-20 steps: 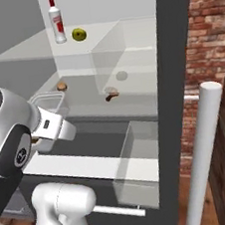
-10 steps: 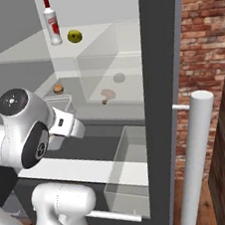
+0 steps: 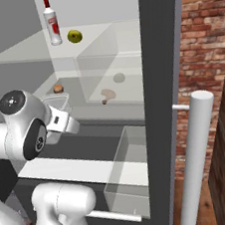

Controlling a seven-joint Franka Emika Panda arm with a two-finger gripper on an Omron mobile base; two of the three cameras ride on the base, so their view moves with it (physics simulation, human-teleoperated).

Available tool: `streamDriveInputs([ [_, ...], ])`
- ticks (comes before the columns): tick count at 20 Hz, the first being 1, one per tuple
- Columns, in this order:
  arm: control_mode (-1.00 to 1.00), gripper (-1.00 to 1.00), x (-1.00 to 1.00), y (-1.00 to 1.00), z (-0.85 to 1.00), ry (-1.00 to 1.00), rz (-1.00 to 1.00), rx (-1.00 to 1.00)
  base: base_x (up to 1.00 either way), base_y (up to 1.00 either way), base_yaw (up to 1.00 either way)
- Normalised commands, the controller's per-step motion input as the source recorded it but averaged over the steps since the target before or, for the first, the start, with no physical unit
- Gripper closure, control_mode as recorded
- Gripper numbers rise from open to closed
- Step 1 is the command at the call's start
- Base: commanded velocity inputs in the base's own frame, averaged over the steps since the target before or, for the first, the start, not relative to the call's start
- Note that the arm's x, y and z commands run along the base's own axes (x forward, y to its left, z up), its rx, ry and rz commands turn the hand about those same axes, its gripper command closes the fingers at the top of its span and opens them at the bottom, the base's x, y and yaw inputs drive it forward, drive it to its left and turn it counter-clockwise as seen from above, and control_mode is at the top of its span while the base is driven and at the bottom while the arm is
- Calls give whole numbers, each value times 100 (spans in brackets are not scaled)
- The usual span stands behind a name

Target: Place the tupperware on the second highest shelf of the fridge. Make space for the tupperware among the existing items by rearranging them on the shelves if needed. Close the fridge door when finished.

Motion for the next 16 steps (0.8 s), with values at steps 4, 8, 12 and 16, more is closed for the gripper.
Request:
streamDriveInputs([
  [4, -100, 100, 42, 32, 0, 4, -14, 8, 0, 0, 0],
  [8, -100, 100, 45, 6, 0, 8, -11, 18, 0, 0, 0],
  [12, -100, 100, 39, 0, 0, 3, -4, 13, 0, 0, 0],
  [16, -100, 100, 37, 0, -1, 0, 0, 1, 0, 0, 0],
])
